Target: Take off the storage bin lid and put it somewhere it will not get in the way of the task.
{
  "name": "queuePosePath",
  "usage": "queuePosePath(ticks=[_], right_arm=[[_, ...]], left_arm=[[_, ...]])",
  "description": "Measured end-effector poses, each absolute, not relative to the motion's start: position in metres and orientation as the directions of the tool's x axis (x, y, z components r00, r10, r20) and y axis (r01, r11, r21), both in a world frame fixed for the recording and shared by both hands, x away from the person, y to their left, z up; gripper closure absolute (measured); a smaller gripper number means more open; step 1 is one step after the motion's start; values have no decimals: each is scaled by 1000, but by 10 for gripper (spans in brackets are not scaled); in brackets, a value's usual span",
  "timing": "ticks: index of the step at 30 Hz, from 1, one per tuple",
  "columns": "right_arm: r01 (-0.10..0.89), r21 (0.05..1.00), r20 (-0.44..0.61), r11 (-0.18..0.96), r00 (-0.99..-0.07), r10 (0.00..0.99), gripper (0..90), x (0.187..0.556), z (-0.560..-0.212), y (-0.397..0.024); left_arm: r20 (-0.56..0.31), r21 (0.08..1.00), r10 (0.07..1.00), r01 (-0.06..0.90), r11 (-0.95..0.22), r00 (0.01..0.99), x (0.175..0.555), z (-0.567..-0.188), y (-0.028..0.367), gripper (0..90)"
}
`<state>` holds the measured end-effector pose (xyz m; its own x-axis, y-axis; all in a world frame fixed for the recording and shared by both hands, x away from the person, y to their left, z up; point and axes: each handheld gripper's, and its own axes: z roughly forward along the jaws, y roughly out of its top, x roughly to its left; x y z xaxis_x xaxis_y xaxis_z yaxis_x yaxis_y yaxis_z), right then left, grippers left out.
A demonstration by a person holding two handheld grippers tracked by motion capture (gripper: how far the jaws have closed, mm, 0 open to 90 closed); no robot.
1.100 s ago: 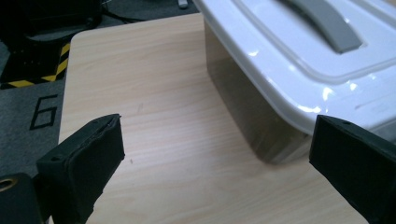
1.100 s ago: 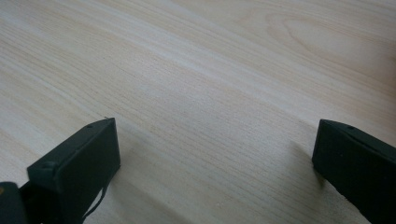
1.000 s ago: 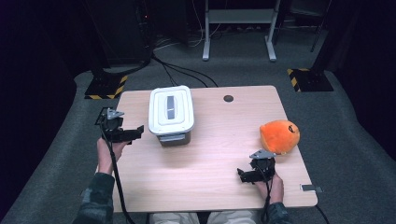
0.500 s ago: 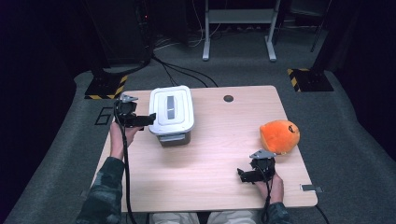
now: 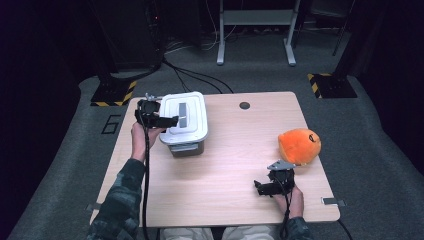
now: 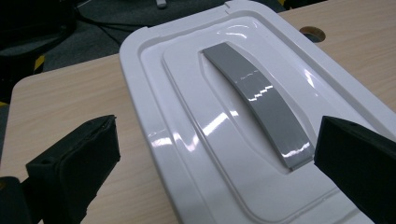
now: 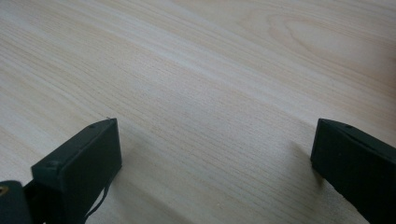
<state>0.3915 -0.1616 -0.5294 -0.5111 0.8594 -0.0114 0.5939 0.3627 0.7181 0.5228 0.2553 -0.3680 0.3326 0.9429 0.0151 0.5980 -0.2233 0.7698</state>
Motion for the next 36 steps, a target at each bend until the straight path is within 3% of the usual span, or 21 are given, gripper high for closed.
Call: queuePosePath(ticks=[16, 19, 25, 36], right_arm=[[594, 719, -10, 363, -512, 859, 13, 391, -529, -162], [594, 719, -10, 362, -512, 859, 13, 391, -529, -162], [591, 719, -13, 365, -514, 858, 15, 392, -529, -162], [595, 720, -9, 358, -508, 861, 23, 391, -529, -162]], left_arm=[[27, 733, 933, 628, -263, 359, 549, -376, 223, 10], [35, 731, 929, 624, -275, 369, 551, -378, 220, 77], [33, 721, 931, 637, -274, 363, 555, -383, 215, 310], [29, 728, 924, 625, -281, 382, 553, -389, 211, 516]])
